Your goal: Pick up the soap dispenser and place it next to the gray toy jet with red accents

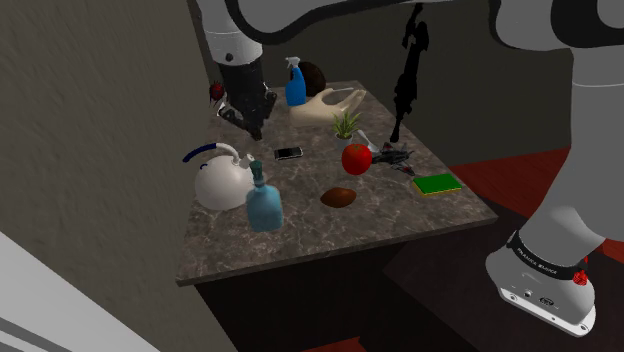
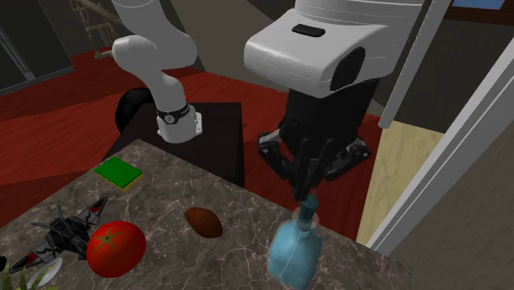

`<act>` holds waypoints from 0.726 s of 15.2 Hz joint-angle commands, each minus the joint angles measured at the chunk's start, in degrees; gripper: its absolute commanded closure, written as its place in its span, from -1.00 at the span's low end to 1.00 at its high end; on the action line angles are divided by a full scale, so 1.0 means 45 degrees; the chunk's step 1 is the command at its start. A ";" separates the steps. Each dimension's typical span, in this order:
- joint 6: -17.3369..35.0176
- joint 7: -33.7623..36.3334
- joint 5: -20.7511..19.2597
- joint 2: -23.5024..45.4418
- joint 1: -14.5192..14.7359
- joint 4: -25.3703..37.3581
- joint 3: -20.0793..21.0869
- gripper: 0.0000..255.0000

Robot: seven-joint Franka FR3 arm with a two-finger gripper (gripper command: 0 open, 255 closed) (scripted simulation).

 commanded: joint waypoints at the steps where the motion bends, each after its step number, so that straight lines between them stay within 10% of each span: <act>1: 0.0000 0.0000 0.0000 0.0000 0.0000 0.0000 0.0000 1.00; 2: 0.0000 0.0000 0.0000 0.0000 0.0000 0.0000 0.0000 -1.00; 11: 0.1871 -0.0958 0.0375 0.0371 -0.0246 -0.1770 0.0420 -1.00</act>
